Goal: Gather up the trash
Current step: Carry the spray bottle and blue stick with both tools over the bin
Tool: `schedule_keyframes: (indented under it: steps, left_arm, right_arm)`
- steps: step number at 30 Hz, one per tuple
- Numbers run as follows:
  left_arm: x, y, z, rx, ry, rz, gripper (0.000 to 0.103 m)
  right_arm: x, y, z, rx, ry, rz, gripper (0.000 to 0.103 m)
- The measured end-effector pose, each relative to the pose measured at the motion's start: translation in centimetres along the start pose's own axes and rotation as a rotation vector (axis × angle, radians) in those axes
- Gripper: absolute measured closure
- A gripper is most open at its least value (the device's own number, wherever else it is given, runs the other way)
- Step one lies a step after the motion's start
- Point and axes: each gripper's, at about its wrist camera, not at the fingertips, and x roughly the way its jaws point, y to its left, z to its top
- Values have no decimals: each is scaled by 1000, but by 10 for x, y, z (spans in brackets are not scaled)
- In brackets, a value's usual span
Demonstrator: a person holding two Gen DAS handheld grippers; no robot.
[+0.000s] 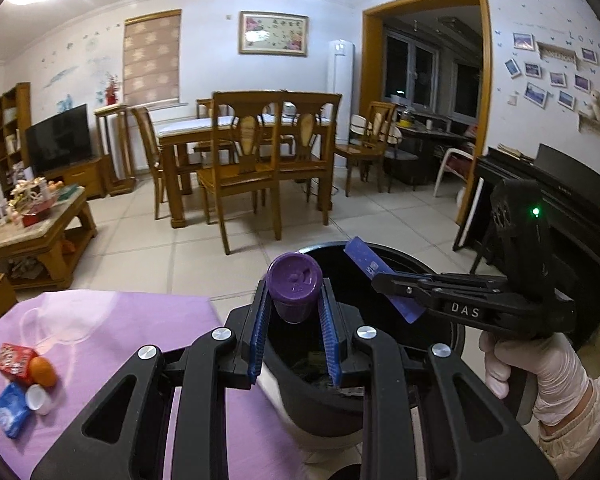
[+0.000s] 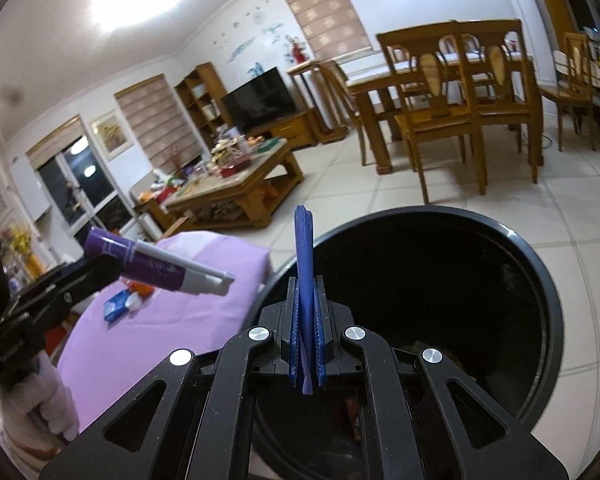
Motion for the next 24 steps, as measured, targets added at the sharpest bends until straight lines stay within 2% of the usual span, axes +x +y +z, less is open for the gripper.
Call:
schedule_keyframes:
  steps: [13,24]
  left_arm:
    - [54,-37,-17,49,85,-76,79]
    - [80,-63,-27,93,142,-107,79]
  right_arm:
    - [-3,-61,-15,94,-16,-46,95]
    - [4,-72,-26,129,-18,-64,95]
